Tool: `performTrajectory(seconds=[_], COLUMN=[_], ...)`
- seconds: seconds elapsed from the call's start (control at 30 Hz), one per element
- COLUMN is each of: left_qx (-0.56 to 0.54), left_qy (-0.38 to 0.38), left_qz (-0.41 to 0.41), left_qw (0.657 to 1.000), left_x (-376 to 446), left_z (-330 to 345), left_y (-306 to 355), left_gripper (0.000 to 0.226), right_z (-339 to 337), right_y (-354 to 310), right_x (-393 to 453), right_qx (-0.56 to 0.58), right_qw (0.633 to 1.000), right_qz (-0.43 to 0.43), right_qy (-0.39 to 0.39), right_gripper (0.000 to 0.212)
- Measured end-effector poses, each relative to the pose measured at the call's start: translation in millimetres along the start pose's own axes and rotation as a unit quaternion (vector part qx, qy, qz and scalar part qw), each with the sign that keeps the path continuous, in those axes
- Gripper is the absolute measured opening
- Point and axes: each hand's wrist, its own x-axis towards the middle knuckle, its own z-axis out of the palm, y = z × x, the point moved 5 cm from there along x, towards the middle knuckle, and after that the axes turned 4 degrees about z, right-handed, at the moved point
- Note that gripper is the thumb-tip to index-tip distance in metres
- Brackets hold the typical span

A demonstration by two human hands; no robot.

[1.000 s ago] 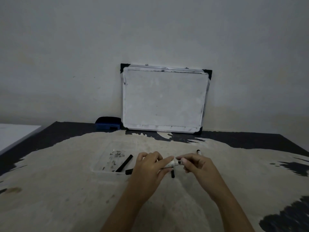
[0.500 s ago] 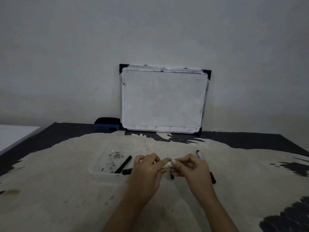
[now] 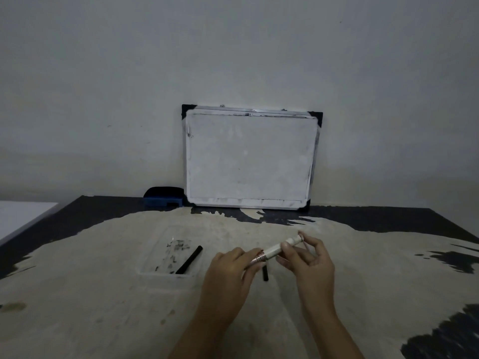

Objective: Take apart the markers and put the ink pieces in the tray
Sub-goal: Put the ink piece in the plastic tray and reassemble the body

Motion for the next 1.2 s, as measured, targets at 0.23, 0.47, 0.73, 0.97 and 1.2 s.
performTrajectory(seconds=[0.23, 0.47, 0.73, 0.97, 1.2], left_qx=[0.007, -0.062, -0.134, 0.050, 0.102], left_qy=[-0.031, -0.001, -0.078, -0.211, -0.281], left_qz=[0.003, -0.035, -0.088, -0.167, -0.179], left_qw=[0.999, 0.997, 0.984, 0.962, 0.937], left_x=[-4.1, -2.9, -9.1, -21.8, -29.8], left_z=[7.5, 13.3, 31.2, 41.6, 53.8], left_y=[2.3, 2.6, -1.9, -20.9, -32.9], left_gripper=[0.032, 0.027, 0.053, 0.063, 0.061], right_z=[-5.2, -1.6, 5.8, -39.5, -74.4], right_y=[3.7, 14.8, 20.9, -4.4, -8.9], right_x=[1.8, 4.9, 2.8, 23.8, 38.4], right_qx=[-0.016, -0.021, -0.050, -0.320, -0.507], right_qw=[1.000, 0.998, 0.994, 0.939, 0.828], right_qz=[0.000, 0.060, 0.094, -0.070, -0.126], right_qy=[0.019, -0.008, -0.028, 0.101, 0.203], right_gripper=[0.028, 0.048, 0.027, 0.020, 0.014])
